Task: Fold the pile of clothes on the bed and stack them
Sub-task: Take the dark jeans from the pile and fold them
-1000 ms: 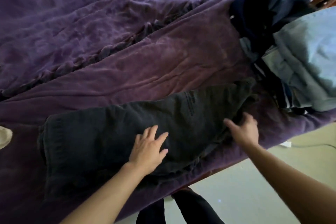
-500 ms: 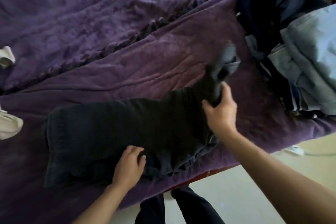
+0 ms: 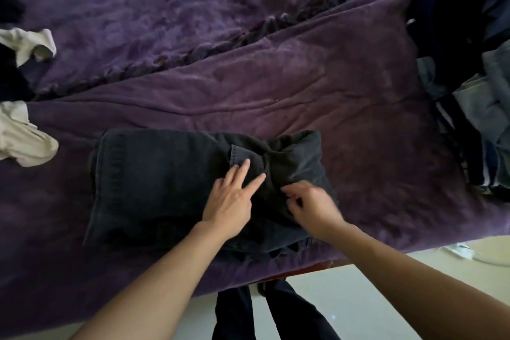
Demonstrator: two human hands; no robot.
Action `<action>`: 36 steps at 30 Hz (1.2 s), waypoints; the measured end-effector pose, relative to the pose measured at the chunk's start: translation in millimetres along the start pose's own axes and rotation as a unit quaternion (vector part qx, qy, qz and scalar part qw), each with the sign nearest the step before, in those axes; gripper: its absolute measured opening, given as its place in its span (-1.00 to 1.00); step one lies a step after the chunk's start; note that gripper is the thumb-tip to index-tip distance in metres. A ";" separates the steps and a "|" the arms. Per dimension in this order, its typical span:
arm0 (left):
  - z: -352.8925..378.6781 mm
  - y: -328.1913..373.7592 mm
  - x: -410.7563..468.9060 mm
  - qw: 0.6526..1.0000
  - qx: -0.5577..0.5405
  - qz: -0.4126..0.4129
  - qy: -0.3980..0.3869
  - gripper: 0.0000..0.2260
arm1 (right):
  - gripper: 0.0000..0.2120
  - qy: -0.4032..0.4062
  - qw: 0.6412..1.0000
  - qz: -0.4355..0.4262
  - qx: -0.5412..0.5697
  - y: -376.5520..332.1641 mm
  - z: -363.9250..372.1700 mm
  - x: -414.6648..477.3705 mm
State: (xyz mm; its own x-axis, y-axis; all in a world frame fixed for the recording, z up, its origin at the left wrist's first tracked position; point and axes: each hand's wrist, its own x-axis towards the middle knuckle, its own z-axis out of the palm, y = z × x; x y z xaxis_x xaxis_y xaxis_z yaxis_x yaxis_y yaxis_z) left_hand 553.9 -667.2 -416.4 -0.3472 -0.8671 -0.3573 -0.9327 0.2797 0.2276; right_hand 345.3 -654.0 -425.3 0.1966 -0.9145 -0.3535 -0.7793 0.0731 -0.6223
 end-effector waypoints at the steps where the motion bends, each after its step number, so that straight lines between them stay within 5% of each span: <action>1: 6.8 -1.3 4.6 0.999 -0.007 -0.005 -0.043 -0.45 | -0.70 0.097 0.995 0.017 -0.005 10.6 -11.2 0.1; 3: 18.3 -5.9 10.2 0.993 -0.049 -0.018 -0.108 -0.45 | -0.71 0.204 0.973 0.108 0.004 34.0 -30.0 5.7; 4: 22.9 -7.3 11.2 0.989 -0.078 -0.025 -0.122 -0.46 | -0.63 0.196 0.964 0.175 0.037 42.8 -35.2 11.0; 7: 35.9 -9.9 11.6 0.979 -0.148 -0.046 -0.133 -0.47 | -0.40 0.074 0.917 0.312 0.236 53.5 -30.1 24.9; 12: 32.5 -17.3 17.0 0.943 -0.289 -0.087 -0.139 -0.51 | -0.30 -0.032 0.854 0.327 0.403 36.7 -32.4 24.5; 15: 17.4 -29.5 18.0 0.896 -0.397 -0.122 -0.159 -0.56 | -0.38 -0.085 0.875 0.290 0.378 -4.0 -44.9 22.9; 19: -14.3 -74.0 -3.5 0.846 -0.495 -0.170 -0.103 -0.70 | -0.61 -0.003 0.915 0.240 0.324 -95.6 -44.7 38.8; 23: -49.8 -159.1 -47.2 0.834 -0.479 -0.273 0.030 -0.80 | -0.42 0.066 0.952 0.202 0.219 -191.4 -24.1 62.3; 28: -71.8 -261.1 -111.3 0.815 -0.450 -0.349 0.102 -0.82 | -0.06 0.014 0.991 0.126 0.036 -291.6 48.7 95.3; 36: -44.5 -321.6 -145.8 0.806 -0.421 -0.376 0.178 -0.85 | -0.16 -0.121 0.989 0.065 -0.055 -321.2 187.5 120.4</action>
State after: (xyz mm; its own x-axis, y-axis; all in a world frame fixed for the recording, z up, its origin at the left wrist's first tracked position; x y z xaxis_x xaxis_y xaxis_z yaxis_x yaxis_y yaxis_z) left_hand 908.8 -649.1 -397.2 0.4756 -0.7653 -0.4337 -0.4167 -0.6302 0.6552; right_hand 730.8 -713.0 -398.9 0.2178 -0.7770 -0.5905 -0.8644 0.1274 -0.4864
